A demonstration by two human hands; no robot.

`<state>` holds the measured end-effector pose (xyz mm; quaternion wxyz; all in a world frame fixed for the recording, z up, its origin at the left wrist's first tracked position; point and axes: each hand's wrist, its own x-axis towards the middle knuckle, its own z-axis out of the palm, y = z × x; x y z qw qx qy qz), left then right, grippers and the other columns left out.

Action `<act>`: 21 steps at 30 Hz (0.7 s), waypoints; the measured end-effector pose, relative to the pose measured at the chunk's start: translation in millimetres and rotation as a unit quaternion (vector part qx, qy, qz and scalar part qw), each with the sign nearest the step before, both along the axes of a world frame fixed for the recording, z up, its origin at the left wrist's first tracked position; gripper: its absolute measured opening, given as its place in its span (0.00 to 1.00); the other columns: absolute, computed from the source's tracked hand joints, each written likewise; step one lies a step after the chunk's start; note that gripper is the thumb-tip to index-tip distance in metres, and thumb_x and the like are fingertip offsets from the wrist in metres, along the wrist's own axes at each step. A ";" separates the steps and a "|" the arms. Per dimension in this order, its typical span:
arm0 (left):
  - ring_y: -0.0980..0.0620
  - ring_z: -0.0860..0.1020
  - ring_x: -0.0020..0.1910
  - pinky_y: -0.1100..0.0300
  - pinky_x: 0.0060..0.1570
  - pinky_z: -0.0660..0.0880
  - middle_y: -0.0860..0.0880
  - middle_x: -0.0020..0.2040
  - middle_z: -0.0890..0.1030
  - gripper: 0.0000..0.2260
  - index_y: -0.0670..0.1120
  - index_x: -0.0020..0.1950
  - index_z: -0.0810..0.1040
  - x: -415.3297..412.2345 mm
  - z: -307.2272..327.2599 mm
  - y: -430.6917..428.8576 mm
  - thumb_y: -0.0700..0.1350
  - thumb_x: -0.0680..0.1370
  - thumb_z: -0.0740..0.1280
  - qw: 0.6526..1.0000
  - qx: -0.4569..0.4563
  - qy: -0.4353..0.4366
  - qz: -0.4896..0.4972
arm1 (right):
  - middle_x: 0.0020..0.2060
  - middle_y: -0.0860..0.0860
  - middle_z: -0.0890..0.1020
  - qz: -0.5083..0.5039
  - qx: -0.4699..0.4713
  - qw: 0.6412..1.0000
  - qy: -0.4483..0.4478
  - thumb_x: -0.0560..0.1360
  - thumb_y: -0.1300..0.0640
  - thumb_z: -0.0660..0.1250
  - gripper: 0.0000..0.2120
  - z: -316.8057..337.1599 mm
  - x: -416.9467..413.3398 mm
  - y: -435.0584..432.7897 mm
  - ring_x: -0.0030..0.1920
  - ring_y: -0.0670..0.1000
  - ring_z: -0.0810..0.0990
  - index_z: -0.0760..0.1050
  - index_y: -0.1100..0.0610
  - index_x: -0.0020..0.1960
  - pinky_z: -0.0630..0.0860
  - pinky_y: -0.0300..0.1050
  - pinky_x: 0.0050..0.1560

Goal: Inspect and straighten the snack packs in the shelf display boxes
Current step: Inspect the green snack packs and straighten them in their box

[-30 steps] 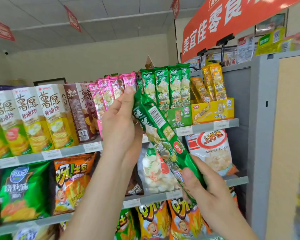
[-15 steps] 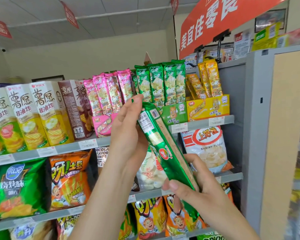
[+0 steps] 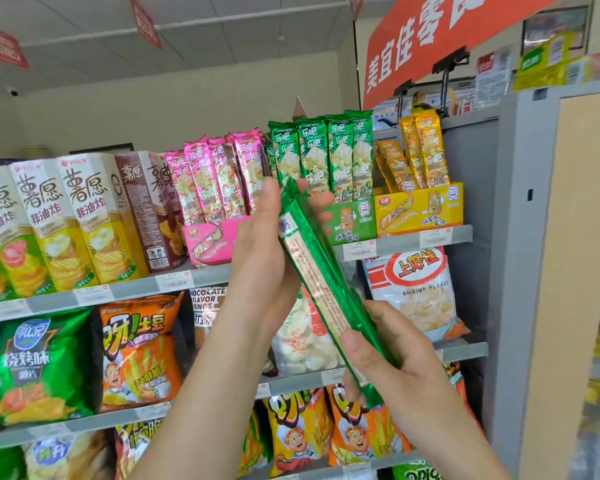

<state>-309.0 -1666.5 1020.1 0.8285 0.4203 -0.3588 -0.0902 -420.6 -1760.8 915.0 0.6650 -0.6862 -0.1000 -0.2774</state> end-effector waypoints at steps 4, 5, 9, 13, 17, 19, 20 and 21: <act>0.52 0.81 0.36 0.58 0.36 0.79 0.47 0.43 0.84 0.21 0.40 0.52 0.77 -5.1 -16.0 -2.4 0.55 0.70 0.71 0.999 0.035 -0.023 0.033 | 0.33 0.54 0.77 -0.103 -0.043 0.993 -0.042 0.72 0.37 0.66 0.16 2.7 4.3 4.4 0.31 0.59 0.77 0.77 0.41 0.56 0.76 0.56 0.31; 0.52 0.81 0.37 0.57 0.38 0.79 0.48 0.41 0.83 0.18 0.42 0.51 0.77 -6.2 -22.2 -3.6 0.53 0.70 0.72 0.999 0.029 -0.016 0.024 | 0.33 0.54 0.77 -0.119 -0.045 0.991 -0.047 0.71 0.36 0.66 0.15 3.8 5.9 4.6 0.32 0.60 0.77 0.77 0.40 0.55 0.75 0.59 0.32; 0.50 0.80 0.40 0.54 0.42 0.79 0.48 0.41 0.82 0.14 0.46 0.51 0.79 -7.0 -47.6 -4.6 0.44 0.68 0.74 1.000 0.022 -0.012 -0.003 | 0.31 0.51 0.77 -0.142 -0.054 0.987 -0.052 0.71 0.36 0.67 0.15 8.4 10.9 4.4 0.31 0.56 0.78 0.77 0.42 0.54 0.77 0.61 0.34; 0.48 0.82 0.41 0.53 0.43 0.81 0.45 0.44 0.84 0.14 0.42 0.53 0.79 -9.7 -63.2 -4.1 0.38 0.68 0.74 0.999 0.028 0.013 -0.027 | 0.32 0.48 0.78 -0.177 -0.082 0.978 -0.068 0.72 0.36 0.66 0.14 7.9 17.0 6.3 0.30 0.48 0.77 0.76 0.42 0.53 0.75 0.46 0.31; 0.47 0.82 0.42 0.53 0.43 0.80 0.44 0.46 0.84 0.26 0.40 0.54 0.79 -0.3 -56.8 5.0 0.47 0.61 0.83 0.998 -0.003 0.018 -0.065 | 0.44 0.43 0.83 -0.106 -0.048 0.992 -0.057 0.73 0.36 0.64 0.13 7.1 19.4 4.7 0.43 0.44 0.82 0.76 0.37 0.56 0.77 0.36 0.41; 0.46 0.81 0.42 0.52 0.45 0.79 0.43 0.47 0.82 0.30 0.37 0.57 0.75 6.2 -51.3 11.3 0.49 0.62 0.82 0.994 -0.027 0.030 -0.098 | 0.50 0.42 0.84 -0.011 0.022 1.000 -0.016 0.73 0.37 0.65 0.13 8.1 19.6 0.6 0.49 0.43 0.83 0.77 0.34 0.57 0.77 0.38 0.49; 0.45 0.80 0.44 0.50 0.48 0.77 0.41 0.49 0.82 0.31 0.37 0.59 0.73 8.9 -50.0 13.8 0.48 0.63 0.81 0.992 -0.035 0.038 -0.116 | 0.49 0.44 0.85 0.019 0.025 0.999 -0.004 0.73 0.39 0.65 0.13 8.7 19.3 0.0 0.48 0.44 0.83 0.78 0.35 0.57 0.78 0.40 0.48; 0.44 0.79 0.47 0.48 0.51 0.74 0.40 0.52 0.81 0.31 0.37 0.62 0.71 10.1 -49.2 15.6 0.47 0.66 0.79 0.989 -0.040 0.045 -0.137 | 0.49 0.45 0.85 0.018 -0.001 1.000 -0.008 0.74 0.43 0.65 0.13 8.2 20.0 0.3 0.47 0.44 0.83 0.79 0.37 0.58 0.78 0.39 0.48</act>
